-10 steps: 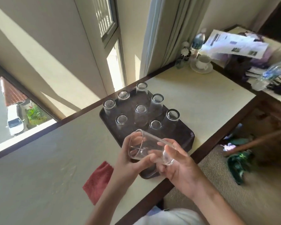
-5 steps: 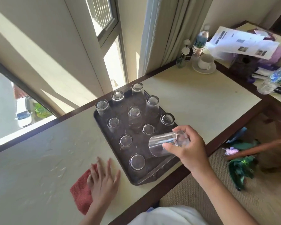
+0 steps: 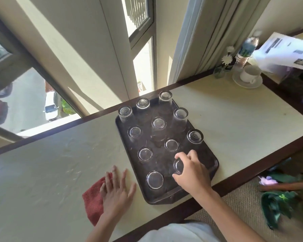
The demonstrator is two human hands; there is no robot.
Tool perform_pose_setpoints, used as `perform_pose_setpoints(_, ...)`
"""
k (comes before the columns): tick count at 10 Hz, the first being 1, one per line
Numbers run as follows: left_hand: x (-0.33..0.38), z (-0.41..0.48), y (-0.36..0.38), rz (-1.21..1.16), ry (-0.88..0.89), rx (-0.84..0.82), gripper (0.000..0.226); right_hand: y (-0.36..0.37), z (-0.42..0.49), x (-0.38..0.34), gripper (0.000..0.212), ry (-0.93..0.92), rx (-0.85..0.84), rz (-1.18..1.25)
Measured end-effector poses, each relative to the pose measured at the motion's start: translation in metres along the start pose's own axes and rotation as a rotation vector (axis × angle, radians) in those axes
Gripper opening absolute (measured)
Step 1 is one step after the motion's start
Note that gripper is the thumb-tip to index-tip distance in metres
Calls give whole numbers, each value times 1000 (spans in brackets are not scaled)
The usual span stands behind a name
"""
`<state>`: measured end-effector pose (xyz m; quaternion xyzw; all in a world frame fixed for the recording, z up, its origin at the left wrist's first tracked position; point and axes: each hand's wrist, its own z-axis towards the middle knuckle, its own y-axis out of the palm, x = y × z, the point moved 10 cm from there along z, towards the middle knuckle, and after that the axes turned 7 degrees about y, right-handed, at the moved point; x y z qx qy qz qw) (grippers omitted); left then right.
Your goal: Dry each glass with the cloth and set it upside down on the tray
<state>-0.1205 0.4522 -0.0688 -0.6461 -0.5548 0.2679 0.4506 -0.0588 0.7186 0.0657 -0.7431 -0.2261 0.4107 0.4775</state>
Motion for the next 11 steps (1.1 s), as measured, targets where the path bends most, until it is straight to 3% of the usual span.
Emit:
perform_pose_setpoints(1, 0, 2, 1, -19, 8, -29, 71, 6, -1, -2, 51, -3, -11, 1)
perform_pose_setpoints(2, -3, 1, -2, -75, 12, 1, 69, 8, -2, -1, 53, 20, -10, 3)
perform_pose_setpoints(3, -21, -10, -21, -141, -76, 192, 70, 6, -4, -2, 58, 57, -30, -12)
perform_pose_setpoints(4, -43, -23, -19, -168, -192, 216, 68, -3, -7, -7, 59, 120, -21, -54)
perform_pose_setpoints(5, -50, -26, -18, -81, -163, 211, 55, -21, -15, -23, 53, 137, 84, -73)
perform_pose_setpoints(6, -63, -27, -21, -104, -108, 222, 46, -34, -25, -57, 45, 48, 188, 6)
perform_pose_setpoints(7, -68, -24, -32, -16, 60, 283, 39, -26, -33, -98, 38, -106, 180, 52)
perform_pose_setpoints(10, -105, -52, -111, -755, 40, 290, 7, 28, -59, -182, 21, -342, 37, 205)
perform_pose_setpoints(11, -125, -94, -117, -893, 41, 356, 13, 59, -82, -189, 20, -382, -61, 265)
